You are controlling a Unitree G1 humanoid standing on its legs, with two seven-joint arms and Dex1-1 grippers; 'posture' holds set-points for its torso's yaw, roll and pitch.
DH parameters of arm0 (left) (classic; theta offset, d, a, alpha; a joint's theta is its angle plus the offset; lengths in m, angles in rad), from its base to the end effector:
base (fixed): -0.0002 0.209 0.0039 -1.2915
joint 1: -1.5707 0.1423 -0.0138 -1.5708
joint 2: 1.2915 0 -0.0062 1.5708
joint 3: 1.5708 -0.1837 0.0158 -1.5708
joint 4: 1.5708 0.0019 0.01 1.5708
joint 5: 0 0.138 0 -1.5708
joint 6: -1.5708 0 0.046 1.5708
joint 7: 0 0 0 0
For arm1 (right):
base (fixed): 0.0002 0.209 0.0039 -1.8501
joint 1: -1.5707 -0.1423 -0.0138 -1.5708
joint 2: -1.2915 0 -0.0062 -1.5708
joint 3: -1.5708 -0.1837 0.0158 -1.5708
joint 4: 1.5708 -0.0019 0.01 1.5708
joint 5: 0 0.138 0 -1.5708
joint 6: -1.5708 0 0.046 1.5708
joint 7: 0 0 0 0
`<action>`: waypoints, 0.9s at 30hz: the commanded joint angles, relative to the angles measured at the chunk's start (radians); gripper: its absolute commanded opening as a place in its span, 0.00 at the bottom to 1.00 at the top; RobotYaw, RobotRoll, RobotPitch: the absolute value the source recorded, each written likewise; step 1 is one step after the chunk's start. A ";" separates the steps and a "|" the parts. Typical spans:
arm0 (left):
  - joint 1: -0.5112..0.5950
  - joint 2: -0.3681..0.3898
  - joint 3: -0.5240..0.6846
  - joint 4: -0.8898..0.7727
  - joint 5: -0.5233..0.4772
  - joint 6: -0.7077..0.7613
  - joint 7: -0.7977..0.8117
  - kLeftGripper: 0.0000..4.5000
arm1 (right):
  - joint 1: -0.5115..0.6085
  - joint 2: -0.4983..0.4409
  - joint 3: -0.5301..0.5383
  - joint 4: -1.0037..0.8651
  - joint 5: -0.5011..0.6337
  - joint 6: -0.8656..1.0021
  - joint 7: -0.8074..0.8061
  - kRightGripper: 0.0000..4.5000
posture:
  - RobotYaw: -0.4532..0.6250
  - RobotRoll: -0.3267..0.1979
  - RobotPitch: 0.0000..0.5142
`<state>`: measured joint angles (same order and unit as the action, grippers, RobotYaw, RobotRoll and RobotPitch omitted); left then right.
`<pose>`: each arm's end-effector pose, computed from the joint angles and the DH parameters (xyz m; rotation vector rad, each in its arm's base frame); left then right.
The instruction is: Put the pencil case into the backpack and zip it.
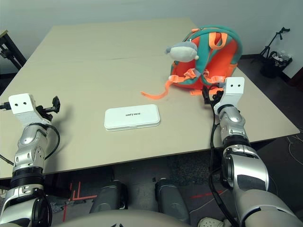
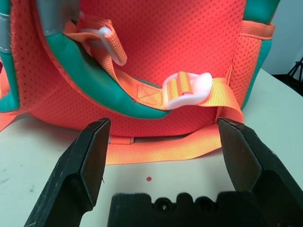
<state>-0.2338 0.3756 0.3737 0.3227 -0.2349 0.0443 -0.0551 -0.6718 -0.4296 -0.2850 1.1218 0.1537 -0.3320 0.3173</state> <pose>0.2322 0.2908 0.0722 0.0237 0.0140 0.3357 0.2947 -0.2819 0.0661 -0.0508 0.0312 -0.0571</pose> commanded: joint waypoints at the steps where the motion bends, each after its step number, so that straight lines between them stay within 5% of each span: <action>1: -0.018 0.018 0.004 0.003 -0.002 0.004 -0.025 1.00 | 0.032 -0.016 -0.002 -0.043 0.003 -0.005 0.010 1.00 | 0.43 0.62 0.10; 8: -0.031 0.087 -0.006 -0.076 -0.110 0.125 -0.230 1.00 | 0.174 -0.043 -0.018 -0.288 0.064 0.111 0.080 1.00 | 0.42 0.62 0.11; 13: -0.043 0.161 0.010 -0.163 -0.300 0.321 -0.461 1.00 | 0.346 -0.101 0.013 -0.631 0.113 0.280 0.208 1.00 | 0.36 0.62 0.11; 16: -0.052 0.196 0.003 -0.174 -0.383 0.442 -0.558 1.00 | 0.405 -0.121 0.037 -0.803 0.135 0.370 0.262 0.79 | 0.33 0.62 0.13; 24: -0.152 0.270 -0.041 -0.146 -0.539 0.794 -0.713 1.00 | 0.440 -0.158 0.178 -1.000 0.084 0.464 0.379 0.05 | 0.33 0.62 0.14; 27: -0.191 0.291 -0.049 -0.123 -0.577 0.897 -0.757 1.00 | 0.426 -0.166 0.213 -1.017 0.068 0.479 0.407 0.00 | 0.33 0.62 0.13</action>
<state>-0.4082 0.6478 0.3398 0.1792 -0.7861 0.8826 -0.7858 -0.2399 -0.5796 -0.0909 0.1206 0.2382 0.1308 0.7053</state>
